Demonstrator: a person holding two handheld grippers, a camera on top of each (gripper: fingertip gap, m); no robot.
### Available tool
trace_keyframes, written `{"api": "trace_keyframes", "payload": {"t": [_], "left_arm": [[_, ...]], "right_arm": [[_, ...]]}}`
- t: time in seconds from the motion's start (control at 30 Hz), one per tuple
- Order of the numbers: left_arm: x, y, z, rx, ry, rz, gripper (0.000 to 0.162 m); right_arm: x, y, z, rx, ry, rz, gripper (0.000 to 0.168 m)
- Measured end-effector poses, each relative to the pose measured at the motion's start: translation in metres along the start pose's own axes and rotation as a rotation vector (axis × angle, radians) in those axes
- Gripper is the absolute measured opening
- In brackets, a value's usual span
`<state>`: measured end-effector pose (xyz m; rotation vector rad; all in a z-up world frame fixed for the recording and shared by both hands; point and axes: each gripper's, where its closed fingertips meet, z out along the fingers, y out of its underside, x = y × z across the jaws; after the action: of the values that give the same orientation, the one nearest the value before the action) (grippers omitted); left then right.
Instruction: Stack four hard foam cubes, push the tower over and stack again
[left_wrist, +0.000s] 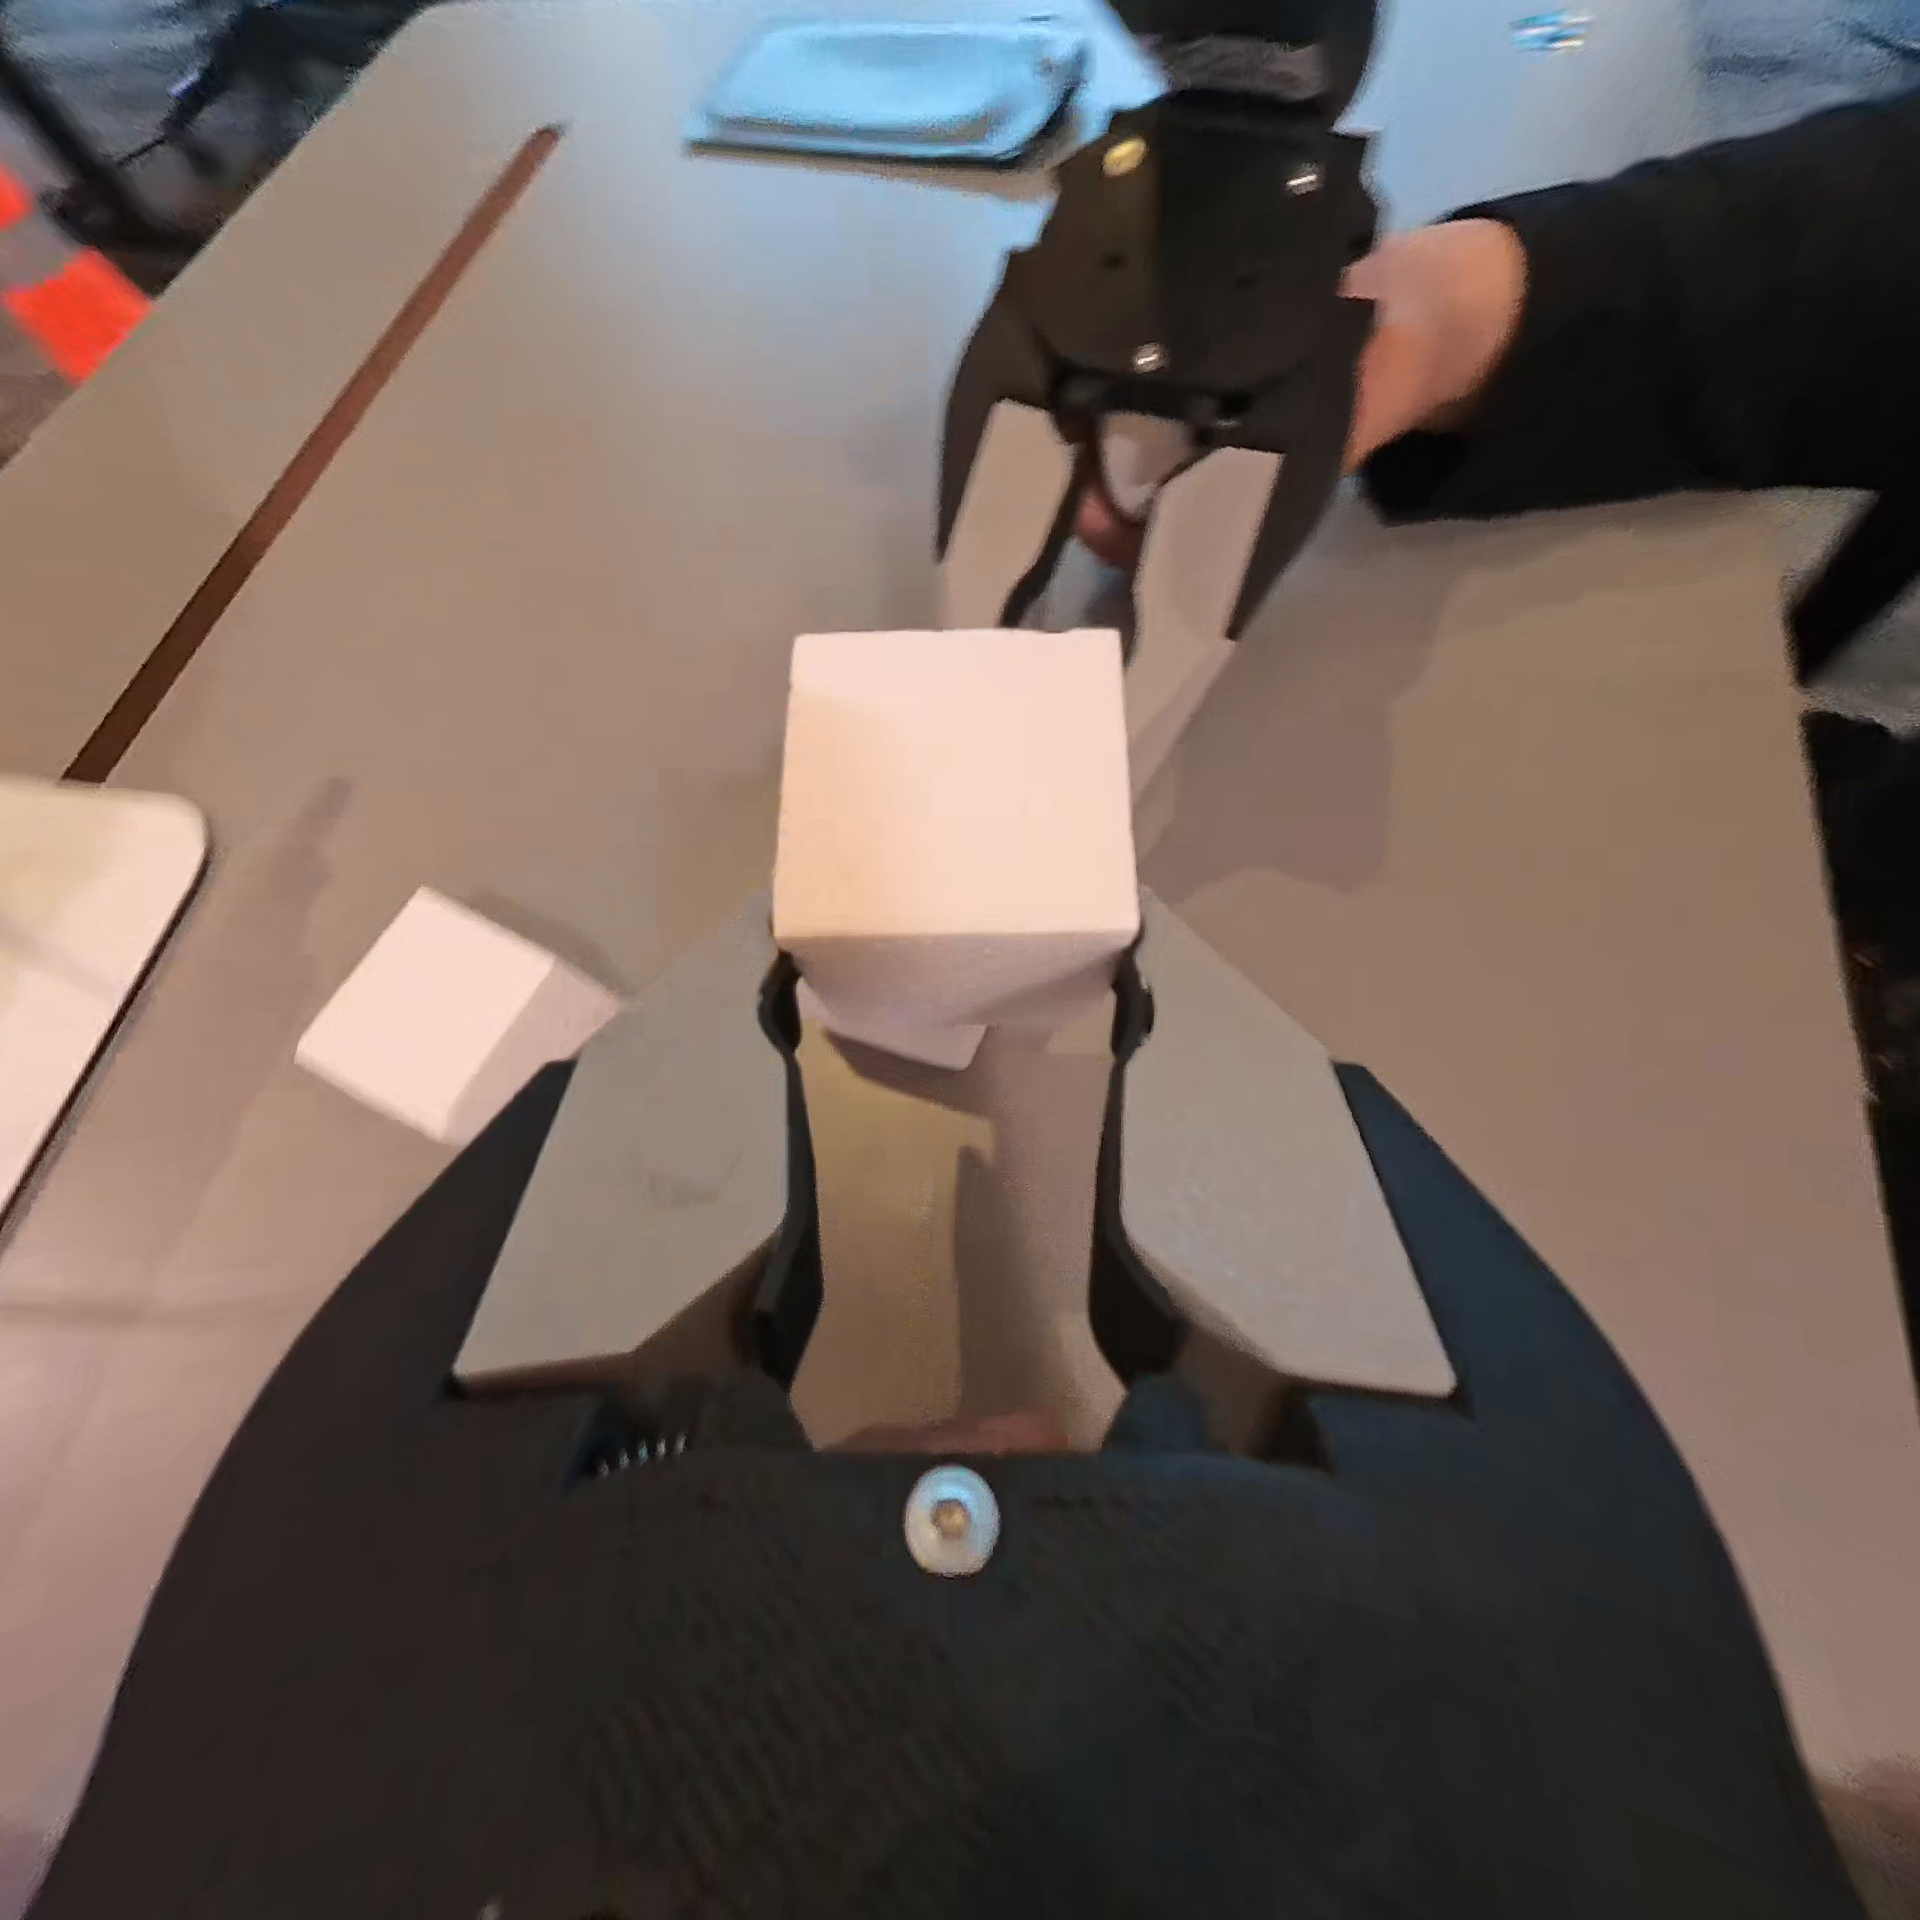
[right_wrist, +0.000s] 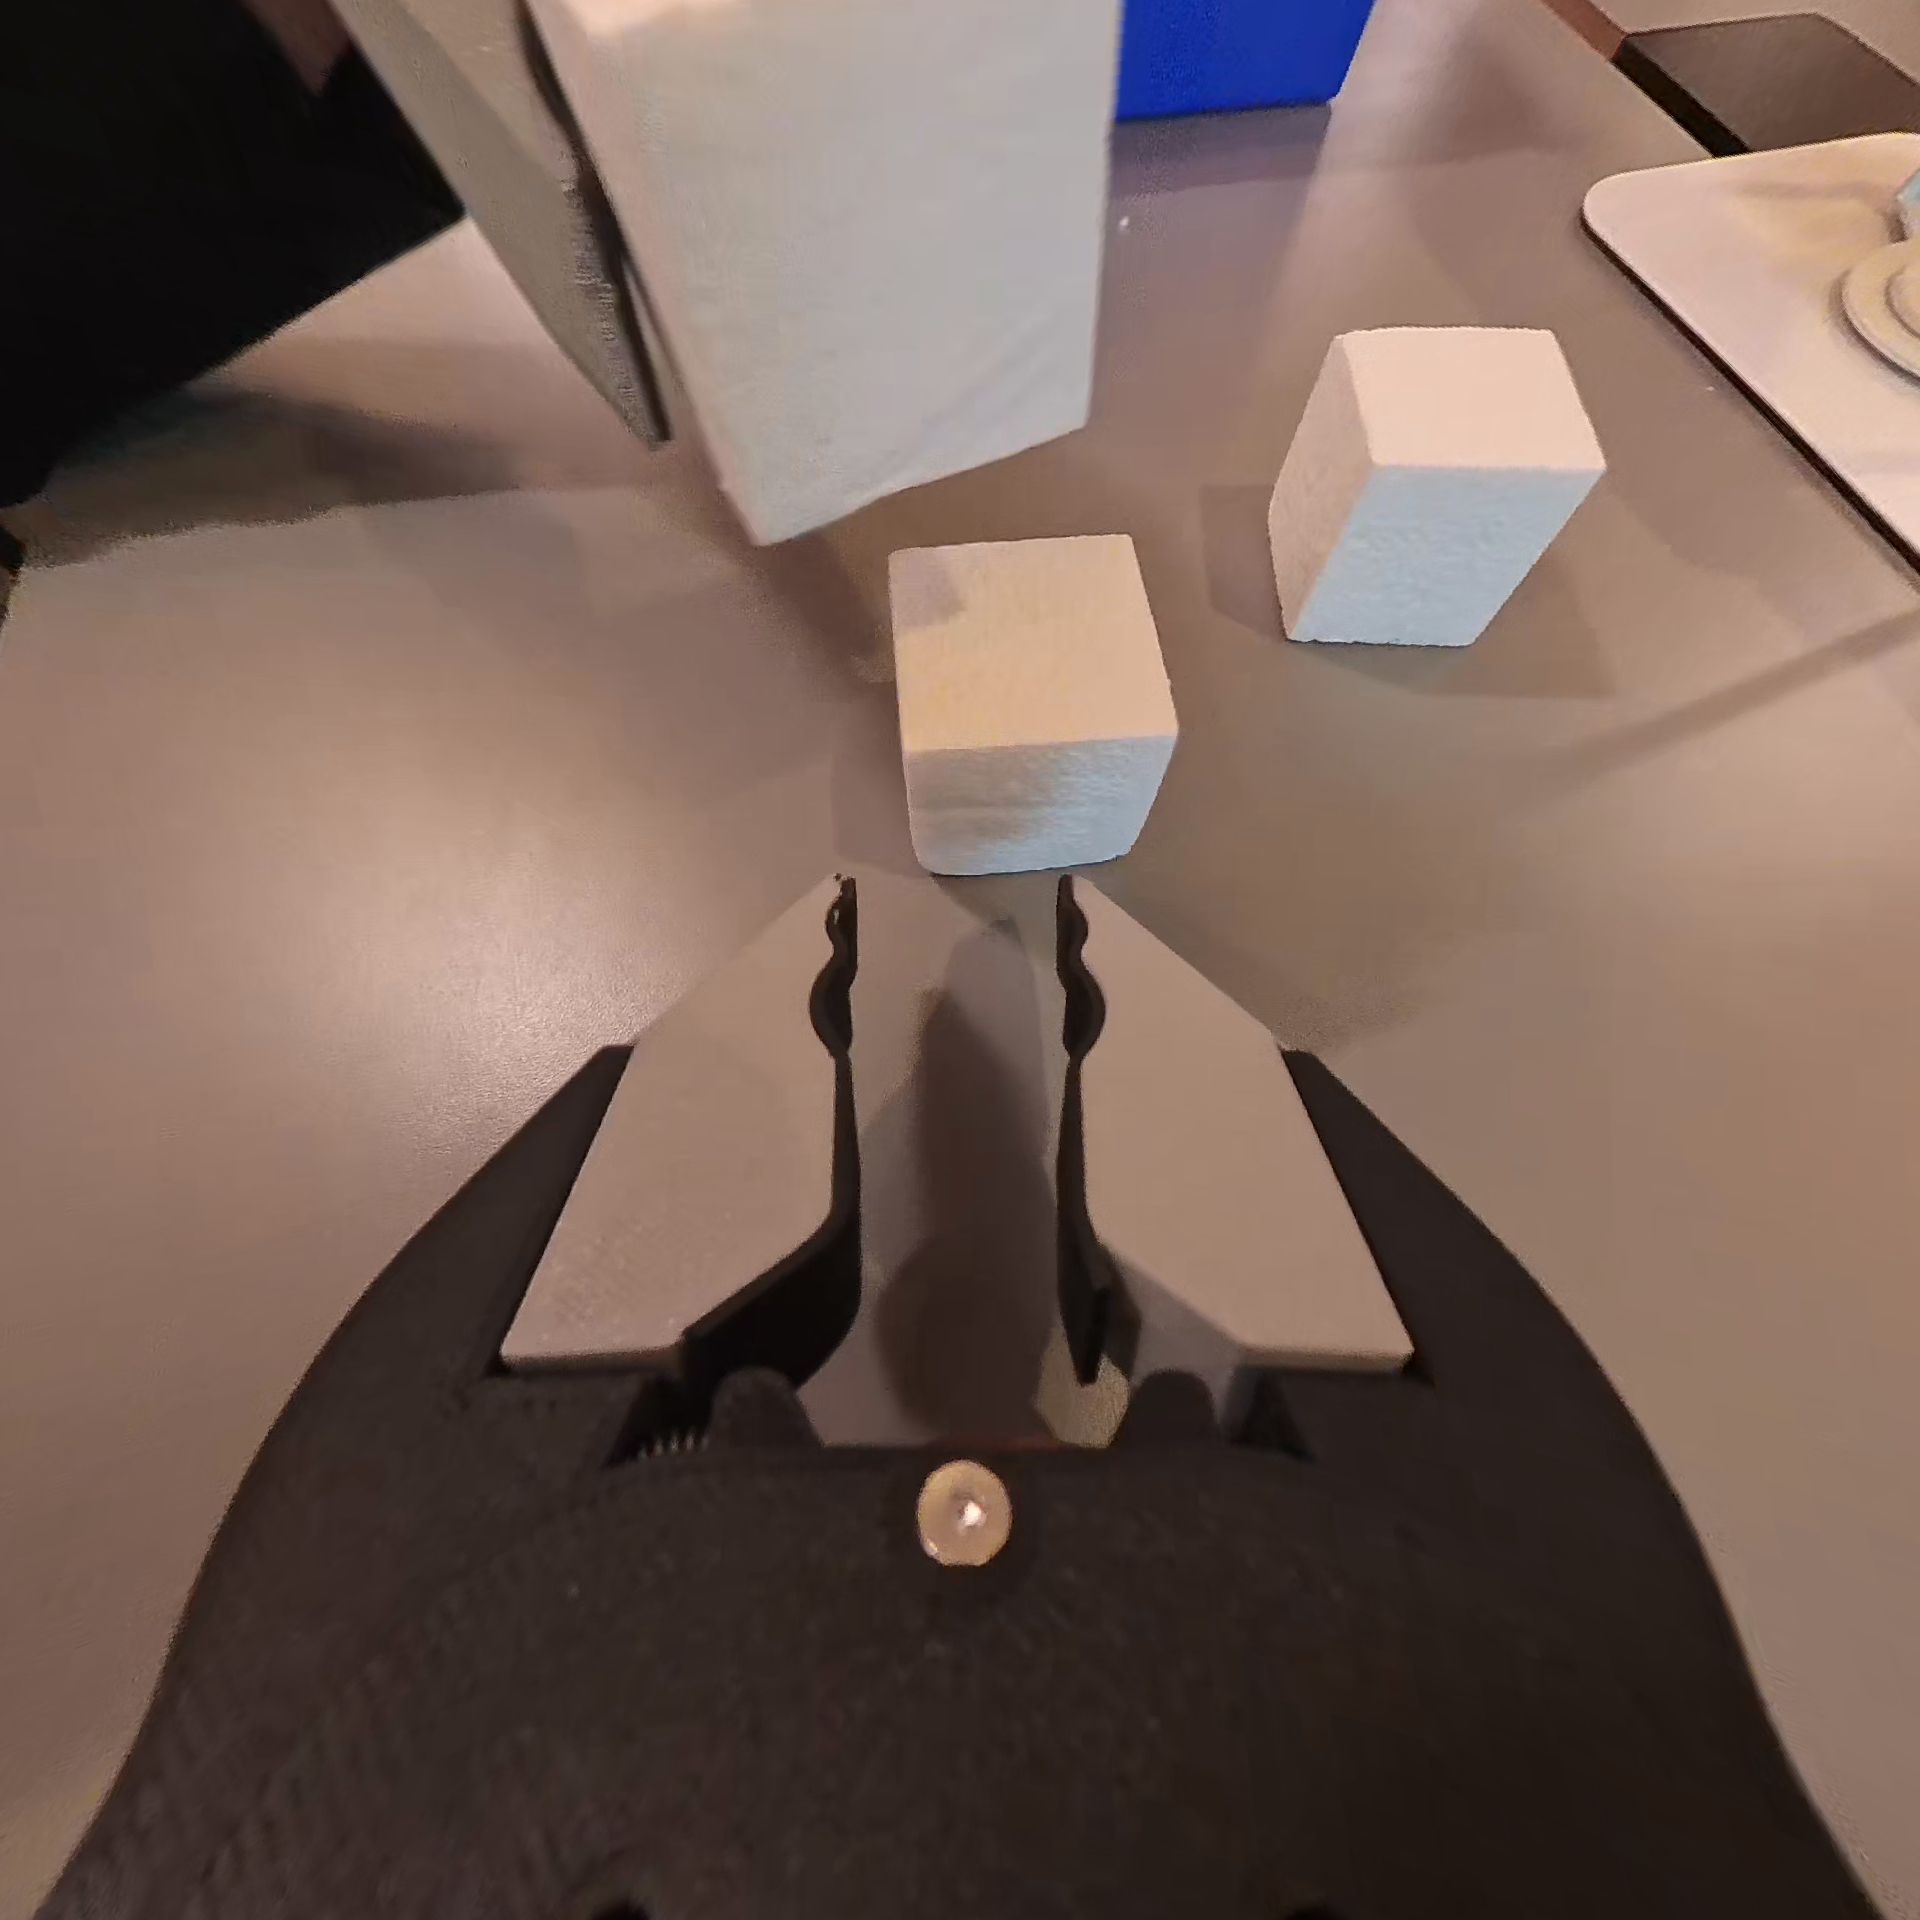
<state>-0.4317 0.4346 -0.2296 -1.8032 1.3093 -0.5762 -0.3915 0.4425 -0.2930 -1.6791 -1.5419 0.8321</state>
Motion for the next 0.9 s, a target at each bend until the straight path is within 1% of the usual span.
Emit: {"api": "trace_keyframes", "payload": {"t": [0.03, 0.17, 0.27, 0.33, 0.4, 0.47, 0.6, 0.9], "left_arm": [[0.005, -0.006, 0.001, 0.009, 0.055, 0.035, 0.058], [0.006, -0.014, 0.007, 0.016, 0.204, 0.068, 0.058], [0.002, -0.014, 0.014, 0.028, 0.242, 0.075, 0.058], [-0.003, -0.012, 0.020, 0.019, 0.241, 0.066, 0.058], [-0.005, -0.004, 0.025, -0.032, 0.230, 0.058, 0.058], [-0.010, 0.003, 0.029, -0.065, 0.186, 0.060, 0.058], [-0.010, 0.017, 0.033, -0.130, 0.166, 0.052, 0.058], [-0.014, 0.020, 0.037, -0.133, 0.134, 0.050, 0.058]], "right_arm": [[0.000, 0.000, -0.001, 0.011, -0.008, 0.008, 0.036], [-0.002, -0.002, -0.001, 0.017, -0.014, 0.005, 0.035], [-0.003, 0.000, 0.002, -0.002, -0.014, -0.010, 0.035], [-0.003, 0.000, 0.003, -0.007, -0.012, -0.016, 0.035], [-0.003, 0.000, 0.002, -0.001, -0.017, -0.011, 0.035], [-0.001, -0.001, 0.000, 0.010, -0.014, -0.002, 0.035], [0.002, -0.002, -0.005, 0.033, 0.004, 0.014, 0.034], [0.003, -0.002, -0.008, 0.045, 0.015, 0.022, 0.034]]}}
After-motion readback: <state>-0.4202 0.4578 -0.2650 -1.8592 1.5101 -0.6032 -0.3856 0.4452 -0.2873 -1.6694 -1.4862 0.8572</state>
